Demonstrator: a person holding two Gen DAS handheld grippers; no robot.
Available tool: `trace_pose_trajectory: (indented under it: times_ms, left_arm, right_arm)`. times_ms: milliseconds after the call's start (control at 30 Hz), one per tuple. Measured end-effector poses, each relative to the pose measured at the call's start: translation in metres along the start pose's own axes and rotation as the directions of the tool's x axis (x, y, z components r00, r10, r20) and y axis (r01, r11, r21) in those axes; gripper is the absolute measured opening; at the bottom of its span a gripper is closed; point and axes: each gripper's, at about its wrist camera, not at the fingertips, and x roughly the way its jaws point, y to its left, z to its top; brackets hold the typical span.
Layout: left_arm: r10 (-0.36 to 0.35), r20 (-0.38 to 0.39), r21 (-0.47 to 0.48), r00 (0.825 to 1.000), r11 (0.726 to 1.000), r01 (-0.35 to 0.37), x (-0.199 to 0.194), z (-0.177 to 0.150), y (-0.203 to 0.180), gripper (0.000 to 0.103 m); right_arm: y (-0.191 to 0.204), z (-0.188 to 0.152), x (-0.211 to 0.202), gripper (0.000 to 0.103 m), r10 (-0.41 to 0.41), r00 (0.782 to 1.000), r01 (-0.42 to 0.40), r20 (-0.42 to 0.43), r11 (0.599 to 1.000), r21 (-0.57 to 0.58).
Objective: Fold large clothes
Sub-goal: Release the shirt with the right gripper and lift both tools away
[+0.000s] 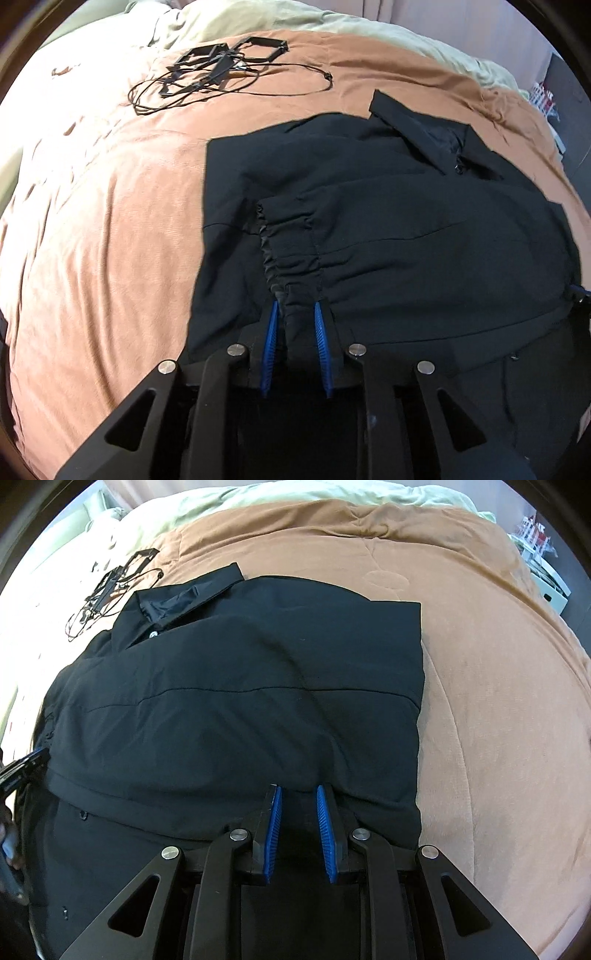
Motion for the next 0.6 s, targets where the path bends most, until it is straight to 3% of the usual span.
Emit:
trace_pose_trajectory:
  times_ms: [67,300,333,367,400,467,500,600]
  left_arm:
    - [0.001,0.024,0.011,1.0,1.0,-0.001,-0.016,-0.005,0.002,0.022]
    - [-0.012,0.087,-0.031,0.996,0.999,0.015,-0.072,-0.032,0.019,0.024]
    - [-0.015,0.096,-0.042,0.995,0.999,0.019,-0.08,-0.037,0.023,0.028]
    - [-0.022,0.105,-0.046,0.994,0.999,0.027,-0.086,-0.041,0.025,0.046]
    - [-0.031,0.115,-0.047,0.993,0.998,0.037,-0.094,-0.046,0.027,0.072]
    - [-0.043,0.145,-0.048,0.989,0.998,0.05,-0.11,-0.059,0.029,0.09]
    - [-0.038,0.157,-0.049,0.987,0.998,0.046,-0.116,-0.064,0.029,0.09]
    - [-0.035,0.17,-0.059,0.985,0.997,0.046,-0.135,-0.08,0.03,0.09]
  right_arm:
    - [-0.002,0.0,-0.008,0.021,0.008,1.0,-0.007,-0.004,1.0,0.02]
    - [-0.016,-0.034,-0.056,0.063,0.026,0.996,-0.029,0.084,0.999,0.037]
    - [-0.018,-0.04,-0.062,0.065,0.039,0.995,-0.042,0.088,0.998,0.039]
    - [-0.02,-0.045,-0.067,0.066,0.046,0.995,-0.05,0.091,0.998,0.042]
    - [-0.022,-0.051,-0.073,0.069,0.049,0.994,-0.054,0.097,0.998,0.044]
    - [-0.025,-0.062,-0.086,0.082,0.055,0.992,-0.061,0.116,0.997,0.046]
    - [-0.027,-0.068,-0.093,0.087,0.055,0.99,-0.062,0.128,0.997,0.049]
    - [-0.032,-0.083,-0.115,0.092,0.066,0.985,-0.076,0.162,0.995,0.058]
